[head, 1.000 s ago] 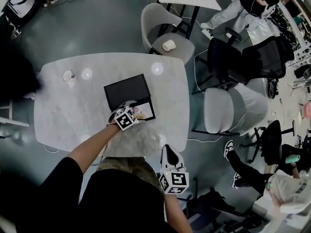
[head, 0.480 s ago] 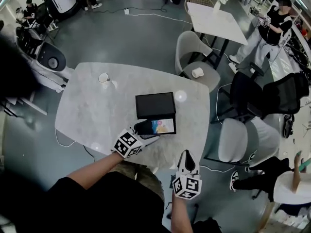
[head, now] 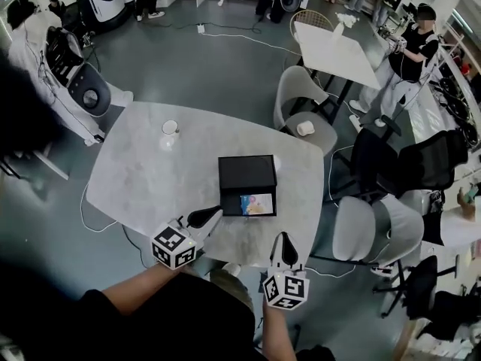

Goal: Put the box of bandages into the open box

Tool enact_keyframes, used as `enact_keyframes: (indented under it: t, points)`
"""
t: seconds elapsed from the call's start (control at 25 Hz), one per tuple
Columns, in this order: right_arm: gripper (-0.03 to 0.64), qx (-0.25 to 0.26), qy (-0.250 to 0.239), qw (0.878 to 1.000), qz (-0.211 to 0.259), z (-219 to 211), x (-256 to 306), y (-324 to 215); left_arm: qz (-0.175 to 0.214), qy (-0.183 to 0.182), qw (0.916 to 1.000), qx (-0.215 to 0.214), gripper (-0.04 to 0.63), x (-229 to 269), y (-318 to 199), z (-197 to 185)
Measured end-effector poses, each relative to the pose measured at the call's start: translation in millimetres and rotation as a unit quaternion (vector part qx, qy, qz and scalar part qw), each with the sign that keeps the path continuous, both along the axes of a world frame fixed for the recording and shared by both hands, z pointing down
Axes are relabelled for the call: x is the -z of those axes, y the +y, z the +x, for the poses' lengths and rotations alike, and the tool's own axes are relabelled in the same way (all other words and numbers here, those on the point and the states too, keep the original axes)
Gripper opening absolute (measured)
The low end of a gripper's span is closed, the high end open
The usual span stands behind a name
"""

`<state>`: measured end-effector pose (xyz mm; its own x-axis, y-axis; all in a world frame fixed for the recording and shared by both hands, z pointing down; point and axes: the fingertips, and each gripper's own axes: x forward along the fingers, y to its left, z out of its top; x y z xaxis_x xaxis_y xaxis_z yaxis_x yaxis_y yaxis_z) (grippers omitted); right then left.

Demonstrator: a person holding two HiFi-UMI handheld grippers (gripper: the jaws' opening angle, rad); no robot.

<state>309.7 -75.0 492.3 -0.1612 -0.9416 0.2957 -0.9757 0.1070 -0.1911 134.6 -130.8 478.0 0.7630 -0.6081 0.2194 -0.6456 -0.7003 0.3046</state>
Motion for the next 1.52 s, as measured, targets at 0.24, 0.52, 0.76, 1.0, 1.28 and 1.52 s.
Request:
enact_keyframes:
  t: [0.24,0.52,0.76,1.0,1.28,1.52]
  points:
    - [0.012,-0.024,0.015,0.999,0.015,-33.6,19.2,-8.0,0.024,-0.01,0.9994,0.025,0.018,12.4,-6.8,-65.5]
    - [0.012,-0.041,0.031,0.998,0.042,-86.5,53.2,-20.1,0.065,-0.022,0.9967,0.043,0.018,38.5,-25.1,-125.4]
    - [0.012,-0.06,0.055,0.996,0.042,-96.7,59.0,-8.3,0.072,-0.014,0.9972,0.015,0.018,42.9,-26.0,-126.2]
    - [0.012,-0.084,0.061,0.994,0.036,-86.1,55.8,4.5,0.083,-0.014,0.9965,-0.003,0.018,44.1,-22.5,-113.0]
    - [0.012,-0.089,0.076,0.992,0.042,-81.5,62.9,0.7,0.09,-0.014,0.9957,-0.014,0.018,45.5,-19.3,-105.8]
    - [0.012,-0.086,0.079,0.992,0.041,-79.9,64.4,0.4,0.09,-0.015,0.9957,-0.014,0.018,44.6,-20.9,-103.3]
